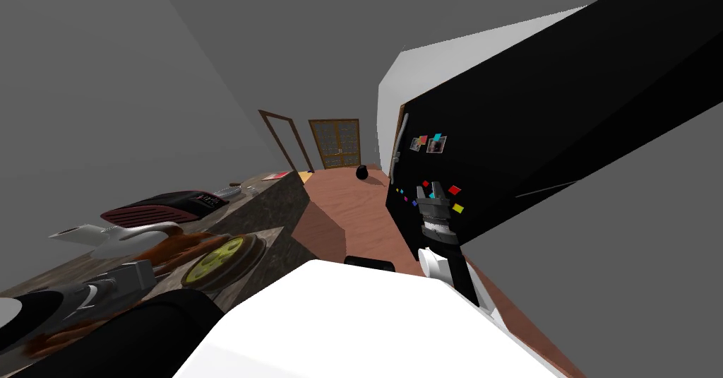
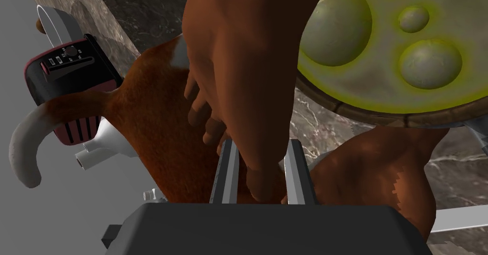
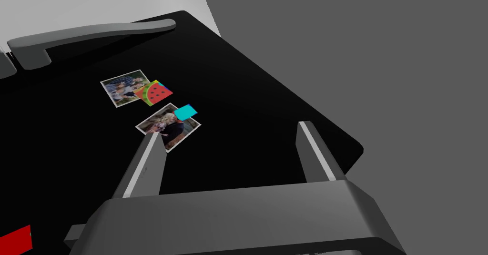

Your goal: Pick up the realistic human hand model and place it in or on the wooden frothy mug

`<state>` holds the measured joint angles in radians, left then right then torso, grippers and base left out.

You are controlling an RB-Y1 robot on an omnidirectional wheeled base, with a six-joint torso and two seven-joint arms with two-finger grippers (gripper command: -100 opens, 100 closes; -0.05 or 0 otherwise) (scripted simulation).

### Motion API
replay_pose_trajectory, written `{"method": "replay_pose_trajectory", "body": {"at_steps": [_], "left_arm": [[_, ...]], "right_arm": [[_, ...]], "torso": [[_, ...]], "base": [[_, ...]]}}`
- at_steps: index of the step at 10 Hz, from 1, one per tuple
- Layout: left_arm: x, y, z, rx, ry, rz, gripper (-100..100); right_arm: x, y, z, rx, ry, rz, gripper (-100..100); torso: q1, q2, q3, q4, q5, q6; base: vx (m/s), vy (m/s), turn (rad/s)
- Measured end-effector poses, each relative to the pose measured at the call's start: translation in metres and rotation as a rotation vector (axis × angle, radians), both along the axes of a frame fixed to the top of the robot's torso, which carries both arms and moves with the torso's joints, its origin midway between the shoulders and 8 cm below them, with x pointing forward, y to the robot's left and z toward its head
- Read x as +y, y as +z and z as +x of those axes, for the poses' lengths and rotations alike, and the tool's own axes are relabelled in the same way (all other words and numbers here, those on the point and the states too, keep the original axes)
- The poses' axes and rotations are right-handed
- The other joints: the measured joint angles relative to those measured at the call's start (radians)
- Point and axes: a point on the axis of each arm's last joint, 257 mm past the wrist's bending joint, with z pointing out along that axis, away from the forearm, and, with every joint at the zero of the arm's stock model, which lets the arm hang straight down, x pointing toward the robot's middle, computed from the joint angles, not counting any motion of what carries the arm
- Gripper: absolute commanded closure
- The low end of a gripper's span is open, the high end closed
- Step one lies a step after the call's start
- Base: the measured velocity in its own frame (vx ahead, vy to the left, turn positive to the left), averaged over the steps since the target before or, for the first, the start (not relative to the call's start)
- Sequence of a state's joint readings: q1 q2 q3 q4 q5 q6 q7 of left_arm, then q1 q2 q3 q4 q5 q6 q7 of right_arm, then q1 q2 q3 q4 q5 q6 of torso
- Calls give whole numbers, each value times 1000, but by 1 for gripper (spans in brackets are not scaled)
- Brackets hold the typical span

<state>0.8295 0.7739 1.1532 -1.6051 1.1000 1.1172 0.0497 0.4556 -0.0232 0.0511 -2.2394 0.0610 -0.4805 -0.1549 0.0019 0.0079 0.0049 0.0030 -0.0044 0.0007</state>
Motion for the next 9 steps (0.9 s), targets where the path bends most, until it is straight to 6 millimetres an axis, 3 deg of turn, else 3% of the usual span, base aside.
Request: {"method": "replay_pose_trajectory", "body": {"at_steps": [9], "left_arm": [[-51,-6,27,14,11,-32,100]], "right_arm": [[0,0,0,0,0,0,0]], "torso": [[-2,-1,0,0,-2,0]], "base": [[-56,51,-37]]}}
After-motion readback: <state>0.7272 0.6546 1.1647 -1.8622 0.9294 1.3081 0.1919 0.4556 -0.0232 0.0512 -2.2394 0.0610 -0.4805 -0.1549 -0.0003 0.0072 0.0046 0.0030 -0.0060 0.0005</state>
